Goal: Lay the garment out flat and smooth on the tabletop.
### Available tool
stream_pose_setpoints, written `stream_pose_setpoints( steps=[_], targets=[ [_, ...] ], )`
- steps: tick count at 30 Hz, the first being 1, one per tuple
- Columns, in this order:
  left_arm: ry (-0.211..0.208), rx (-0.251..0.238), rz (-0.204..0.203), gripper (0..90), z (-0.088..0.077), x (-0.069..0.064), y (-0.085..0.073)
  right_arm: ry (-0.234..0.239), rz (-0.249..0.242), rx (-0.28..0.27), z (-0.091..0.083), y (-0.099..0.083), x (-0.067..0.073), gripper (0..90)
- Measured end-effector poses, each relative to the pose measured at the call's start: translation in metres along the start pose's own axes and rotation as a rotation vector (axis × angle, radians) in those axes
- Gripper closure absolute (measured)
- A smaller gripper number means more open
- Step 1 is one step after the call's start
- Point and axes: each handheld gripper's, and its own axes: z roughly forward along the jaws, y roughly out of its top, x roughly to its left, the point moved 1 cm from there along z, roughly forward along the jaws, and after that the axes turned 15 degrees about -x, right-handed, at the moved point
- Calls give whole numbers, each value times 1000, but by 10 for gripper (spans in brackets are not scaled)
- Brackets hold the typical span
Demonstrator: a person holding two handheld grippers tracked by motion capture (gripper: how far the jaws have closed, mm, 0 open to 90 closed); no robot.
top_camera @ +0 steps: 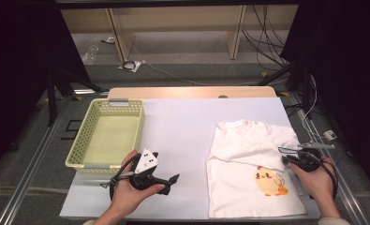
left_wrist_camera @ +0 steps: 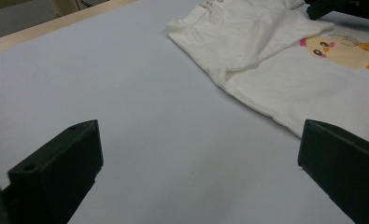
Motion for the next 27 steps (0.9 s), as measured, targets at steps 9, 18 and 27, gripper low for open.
stream_pose_setpoints(
  steps=[9,18,27],
  targets=[
    [-6,0,1,0,1,-1,0,-15,-25,13,-2,3,4,891],
    [-17,-7,12,0,2,-4,4,37,-13,-70,-19,22,18,892],
    [-47,-16,37,1,8,-10,11,141,-36,-133,-21,39,55,893]
  ],
)
